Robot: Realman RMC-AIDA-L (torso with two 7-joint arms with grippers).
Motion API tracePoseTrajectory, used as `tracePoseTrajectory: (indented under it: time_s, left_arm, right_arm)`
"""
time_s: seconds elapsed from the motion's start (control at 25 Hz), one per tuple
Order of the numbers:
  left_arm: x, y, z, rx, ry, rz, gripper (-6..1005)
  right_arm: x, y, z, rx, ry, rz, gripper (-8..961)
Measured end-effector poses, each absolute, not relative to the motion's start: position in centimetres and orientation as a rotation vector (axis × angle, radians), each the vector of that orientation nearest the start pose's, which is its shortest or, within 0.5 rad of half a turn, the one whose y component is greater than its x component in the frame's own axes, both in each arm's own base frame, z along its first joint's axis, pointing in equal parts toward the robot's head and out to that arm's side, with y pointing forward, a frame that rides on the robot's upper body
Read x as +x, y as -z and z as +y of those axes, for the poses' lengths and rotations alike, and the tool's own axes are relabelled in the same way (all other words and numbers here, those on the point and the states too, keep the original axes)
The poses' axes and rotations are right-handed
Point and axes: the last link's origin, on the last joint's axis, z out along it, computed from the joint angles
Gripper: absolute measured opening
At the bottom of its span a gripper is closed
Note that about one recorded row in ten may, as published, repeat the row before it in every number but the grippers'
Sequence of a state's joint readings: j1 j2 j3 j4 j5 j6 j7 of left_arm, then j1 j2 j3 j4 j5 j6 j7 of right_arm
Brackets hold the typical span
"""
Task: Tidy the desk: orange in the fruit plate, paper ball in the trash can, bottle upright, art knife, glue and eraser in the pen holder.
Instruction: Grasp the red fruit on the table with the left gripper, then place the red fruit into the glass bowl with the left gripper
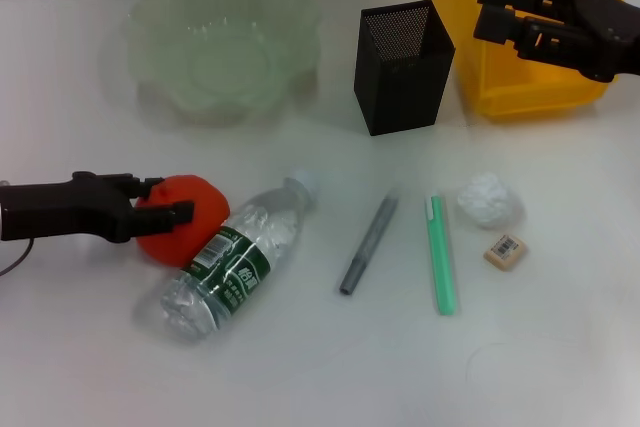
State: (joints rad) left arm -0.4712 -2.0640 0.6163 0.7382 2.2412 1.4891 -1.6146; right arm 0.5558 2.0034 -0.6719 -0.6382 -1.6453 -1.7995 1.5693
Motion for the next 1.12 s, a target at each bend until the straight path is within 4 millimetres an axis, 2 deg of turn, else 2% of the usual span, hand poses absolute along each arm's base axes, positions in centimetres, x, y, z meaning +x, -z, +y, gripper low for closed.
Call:
tracePoseTrajectory:
  time_s: [0.12, 0.56, 0.92, 1.12]
  left_arm:
    - [-31.6, -1.6, 31.7, -2.609, 0.383, -0.998, 712]
    - [-31.3, -2.1, 31.7, -2.591, 0.438, -0.994, 307]
    - [-30.1, -4.2, 31.8, -2.531, 0.638, -0.926, 243]
    - [-28.6, -5.3, 32.7, -2.502, 0.767, -0.79, 199]
  right_arm:
    - [21.8, -6.2, 33.6, -2.636, -1.278, 0.64, 727]
    - [22.4, -6.6, 33.4, -2.622, -1.264, 0.653, 727]
    - [24.9, -8.0, 32.3, -2.529, -1.262, 0.746, 729]
    - [25.8, -8.2, 31.8, -2.506, -1.248, 0.77, 727]
